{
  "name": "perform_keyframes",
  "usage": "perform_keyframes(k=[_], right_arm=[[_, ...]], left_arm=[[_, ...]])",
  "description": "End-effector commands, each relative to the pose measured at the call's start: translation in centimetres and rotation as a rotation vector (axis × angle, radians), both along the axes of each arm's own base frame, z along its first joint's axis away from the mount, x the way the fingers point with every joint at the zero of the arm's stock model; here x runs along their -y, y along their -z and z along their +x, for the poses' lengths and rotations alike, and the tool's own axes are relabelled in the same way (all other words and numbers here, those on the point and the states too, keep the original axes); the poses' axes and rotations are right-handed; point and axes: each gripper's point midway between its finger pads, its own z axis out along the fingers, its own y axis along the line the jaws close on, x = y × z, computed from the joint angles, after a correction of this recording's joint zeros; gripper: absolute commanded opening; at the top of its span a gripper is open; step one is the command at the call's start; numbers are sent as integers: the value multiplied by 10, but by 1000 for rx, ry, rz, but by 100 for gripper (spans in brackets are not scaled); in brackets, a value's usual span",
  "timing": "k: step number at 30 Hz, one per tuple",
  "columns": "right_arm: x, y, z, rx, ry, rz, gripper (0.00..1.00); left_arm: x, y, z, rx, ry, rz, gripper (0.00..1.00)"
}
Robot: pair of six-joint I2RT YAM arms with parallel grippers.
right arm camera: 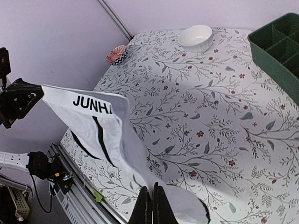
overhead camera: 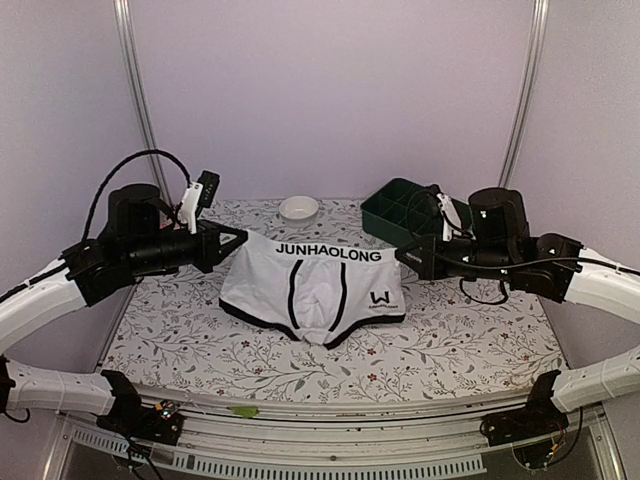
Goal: Roll the underwear
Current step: Flatten out the underwear at the center of the board, then rotate the underwear at the center of the board.
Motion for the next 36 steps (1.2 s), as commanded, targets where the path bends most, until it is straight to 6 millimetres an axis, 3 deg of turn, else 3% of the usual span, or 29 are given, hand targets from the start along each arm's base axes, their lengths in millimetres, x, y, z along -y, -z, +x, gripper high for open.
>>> perform_keyframes(k=[1,4,8,9,10,11,12,13,15,18,24,27,28,31,36], right_arm=[[17,36,4,-134,148,31,0],[29,78,33,-210,231,-99,0],[72,139,73,-345,438,-283,0],[82,151,80,-388,485,-309,8],[91,160,85,-423,515,-328,29],[97,164,89,-445,539,-331,48],[101,163,92,-448,554,-332,65],[102,160,96,-440,561,-324,75],[93,150,103,-409,507,-301,80],[60,142,108,-370,316,-270,78],[-1,160,96,-416,-40,-198,56],[-22,179,78,-465,-158,-208,47],[-32,175,79,-446,-190,-213,44],[-47,198,65,-472,-258,-279,33],[-39,239,51,-560,-251,-348,25]], left_arm=[[-3,32,12,-109,-90,-8,0],[-6,64,52,-164,-197,84,0],[-8,110,123,-256,-290,184,0],[-9,119,141,-271,-314,221,2],[-13,127,158,-287,-348,262,13],[-18,128,175,-296,-384,283,34],[-20,123,190,-307,-412,293,49],[-25,130,196,-339,-430,321,59],[-28,141,192,-385,-425,370,67],[-28,153,164,-419,-378,384,68],[-11,184,81,-542,-190,316,64],[-14,203,55,-596,-186,352,61],[-16,207,50,-613,-194,348,60],[-19,205,48,-624,-220,318,59],[-17,201,53,-633,-221,312,58]])
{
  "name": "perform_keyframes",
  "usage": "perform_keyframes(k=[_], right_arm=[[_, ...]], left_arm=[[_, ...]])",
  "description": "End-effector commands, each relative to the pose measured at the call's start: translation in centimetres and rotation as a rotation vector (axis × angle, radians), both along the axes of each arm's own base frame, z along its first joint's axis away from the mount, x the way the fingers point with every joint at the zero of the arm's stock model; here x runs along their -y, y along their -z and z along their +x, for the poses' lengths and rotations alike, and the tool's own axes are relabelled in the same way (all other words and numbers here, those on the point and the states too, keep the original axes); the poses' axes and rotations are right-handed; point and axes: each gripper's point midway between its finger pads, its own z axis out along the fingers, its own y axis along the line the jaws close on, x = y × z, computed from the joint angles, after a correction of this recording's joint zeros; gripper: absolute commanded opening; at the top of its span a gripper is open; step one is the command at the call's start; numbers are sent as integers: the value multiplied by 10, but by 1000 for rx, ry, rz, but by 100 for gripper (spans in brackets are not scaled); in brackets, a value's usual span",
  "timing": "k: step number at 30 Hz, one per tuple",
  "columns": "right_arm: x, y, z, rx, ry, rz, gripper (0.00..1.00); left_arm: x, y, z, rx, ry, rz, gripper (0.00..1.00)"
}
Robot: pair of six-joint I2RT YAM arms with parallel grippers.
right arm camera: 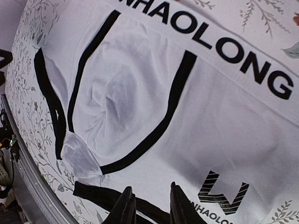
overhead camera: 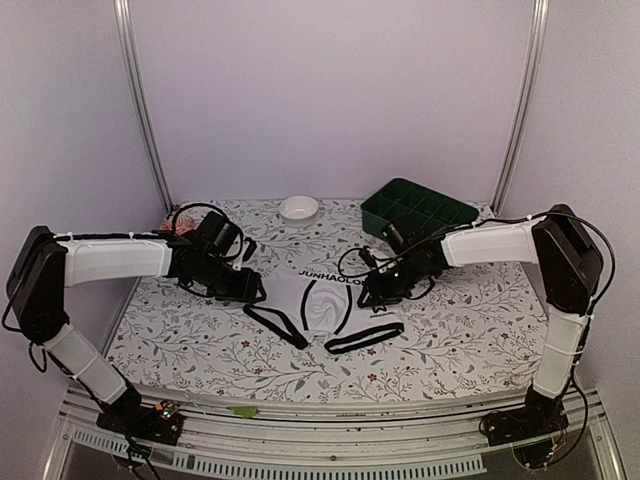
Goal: Roll the underwear
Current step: Rotate the underwear at the center of the board.
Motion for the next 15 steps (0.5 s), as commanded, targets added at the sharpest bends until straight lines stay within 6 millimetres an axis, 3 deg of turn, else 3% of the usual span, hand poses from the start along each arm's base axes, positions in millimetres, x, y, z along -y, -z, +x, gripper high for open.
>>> perform_keyframes(k=[1,3,8,11,15], right_arm=[[6,27,-16,-70,-37,-51,24],[9,34,-23,-94,-37,-65,21],[6,54,-71,-204,-108,-82,20],[-21,51,-113,-271,-214,-37,20],[-72,18,-165,-345,-392,107,20]], left_arm=[[5,-16,9,15,-17,-36,58],[5,-18,12,14,-17,-25,58],[-1,-23,18,15,-35,-4,58],[-8,-24,21,12,-47,11,59],[-8,-21,21,-7,-31,26,59]])
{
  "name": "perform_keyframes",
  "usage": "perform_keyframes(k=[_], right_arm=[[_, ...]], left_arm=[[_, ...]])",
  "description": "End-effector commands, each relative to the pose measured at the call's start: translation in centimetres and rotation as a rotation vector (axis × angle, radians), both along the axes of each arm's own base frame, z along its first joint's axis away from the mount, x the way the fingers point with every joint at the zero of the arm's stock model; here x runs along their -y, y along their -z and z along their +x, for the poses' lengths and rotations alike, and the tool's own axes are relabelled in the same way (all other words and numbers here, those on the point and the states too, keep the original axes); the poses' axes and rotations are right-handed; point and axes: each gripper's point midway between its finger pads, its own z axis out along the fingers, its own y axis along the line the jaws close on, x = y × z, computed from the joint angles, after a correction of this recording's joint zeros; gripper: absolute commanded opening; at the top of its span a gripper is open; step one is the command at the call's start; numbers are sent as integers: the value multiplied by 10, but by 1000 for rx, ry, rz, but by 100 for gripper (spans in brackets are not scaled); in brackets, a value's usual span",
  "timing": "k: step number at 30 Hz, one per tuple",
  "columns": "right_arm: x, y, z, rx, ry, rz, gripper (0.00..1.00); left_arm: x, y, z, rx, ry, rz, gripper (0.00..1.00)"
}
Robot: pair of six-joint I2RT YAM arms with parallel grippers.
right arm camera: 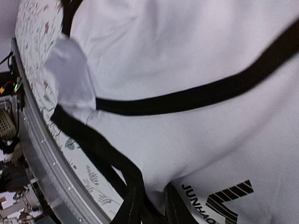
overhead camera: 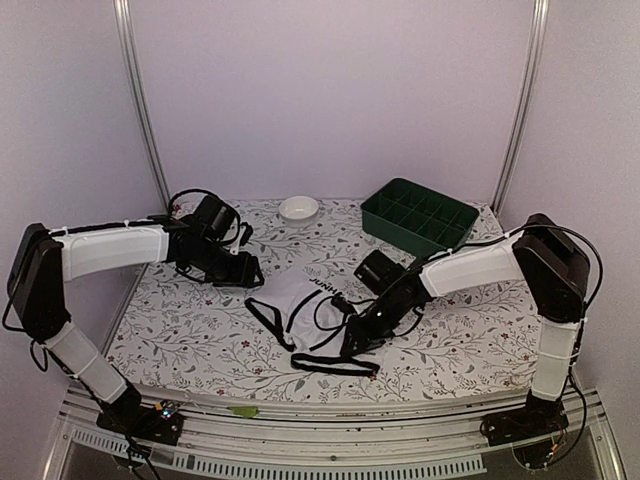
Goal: Roll the underwear
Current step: Rotate the underwear at the center of the board.
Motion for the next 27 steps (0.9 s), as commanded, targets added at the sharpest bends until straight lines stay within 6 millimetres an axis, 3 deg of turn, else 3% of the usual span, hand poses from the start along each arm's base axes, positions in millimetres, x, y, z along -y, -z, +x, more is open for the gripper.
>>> perform_keyframes(k=[1,4,7,10,14,18,20,27], right_arm=[[-47,-26,-80,-189,-207,152,20],[-56,-52,-74,-169,-203,233,22],[-45,-70,-40,-74,-114,238,23],[-25,-76,-8,-9,-2,214,24],[-8,-74,13,51,58,165,24],[6,-75,23,66,99,150,24],[13,-74,21,61,108,146,24],[45,-68,21,49,164,130,24]], left_arm=[[-4,8,1,-41,13,40,59],[2,13,4,-51,39,46,57],[9,15,10,-42,71,80,56],[25,11,19,-24,114,94,53],[48,20,27,-31,174,115,49],[50,41,33,-78,168,173,37],[53,47,32,-84,186,184,35],[56,96,32,-154,249,268,30]])
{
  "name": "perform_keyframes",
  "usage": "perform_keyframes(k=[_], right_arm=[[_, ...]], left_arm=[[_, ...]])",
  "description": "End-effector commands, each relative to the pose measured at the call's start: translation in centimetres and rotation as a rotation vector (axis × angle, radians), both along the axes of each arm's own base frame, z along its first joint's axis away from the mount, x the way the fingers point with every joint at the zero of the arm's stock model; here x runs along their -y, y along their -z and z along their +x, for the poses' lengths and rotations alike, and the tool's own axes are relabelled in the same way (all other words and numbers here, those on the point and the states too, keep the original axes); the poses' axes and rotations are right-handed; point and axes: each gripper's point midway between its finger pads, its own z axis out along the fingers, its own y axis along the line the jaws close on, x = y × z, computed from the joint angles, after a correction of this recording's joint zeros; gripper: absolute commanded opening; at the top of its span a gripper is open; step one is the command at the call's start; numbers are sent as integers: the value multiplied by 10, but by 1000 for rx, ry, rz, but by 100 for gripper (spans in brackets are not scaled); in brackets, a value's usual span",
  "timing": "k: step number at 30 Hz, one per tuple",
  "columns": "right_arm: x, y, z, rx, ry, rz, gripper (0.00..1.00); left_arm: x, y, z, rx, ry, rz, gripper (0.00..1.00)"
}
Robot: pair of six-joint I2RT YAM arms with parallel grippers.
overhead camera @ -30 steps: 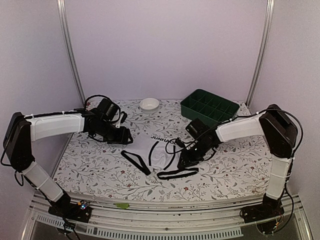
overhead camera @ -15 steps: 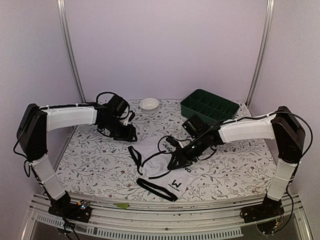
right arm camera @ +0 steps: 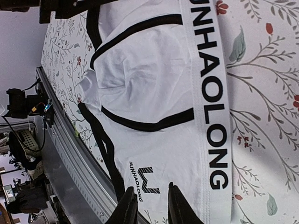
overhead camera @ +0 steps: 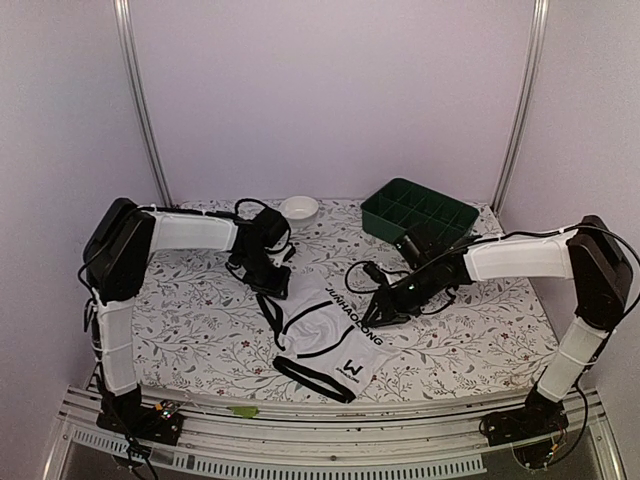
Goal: Roll the underwear
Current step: Rotate the underwear at the center of the board, then adjust the underwear at the center of the board.
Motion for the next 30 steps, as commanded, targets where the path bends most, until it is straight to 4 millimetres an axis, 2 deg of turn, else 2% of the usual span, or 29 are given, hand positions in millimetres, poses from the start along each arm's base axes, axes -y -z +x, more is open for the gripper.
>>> perform_keyframes(k=[1,5,8,10,12,14,17,19,21,23,26,30], right_arm=[[22,-9,8,25,54,4,24],[34,-11,10,26,80,5,25],[42,-14,10,28,96,10,25],[46,-16,9,32,101,15,25],[47,-18,6,34,95,22,25],[46,-19,3,34,80,31,25],[41,-20,-1,15,52,65,26],[38,-21,-1,13,45,75,26],[34,-19,0,10,36,80,26],[26,-16,0,7,17,77,26],[12,-4,-8,13,-40,25,26],[0,9,-20,34,-109,-38,25]], left_arm=[[1,24,1,-22,59,80,30],[8,35,18,-5,78,114,27],[30,37,40,31,117,89,27],[53,42,58,54,146,57,27],[88,28,88,128,178,-11,27],[118,20,108,185,225,-81,28],[135,-17,134,261,180,-225,34],[140,-52,140,329,196,-256,46],[137,-84,138,386,212,-253,56],[122,-104,133,397,198,-234,61],[93,-111,107,329,184,-215,64],[71,-107,43,229,233,-250,64]])
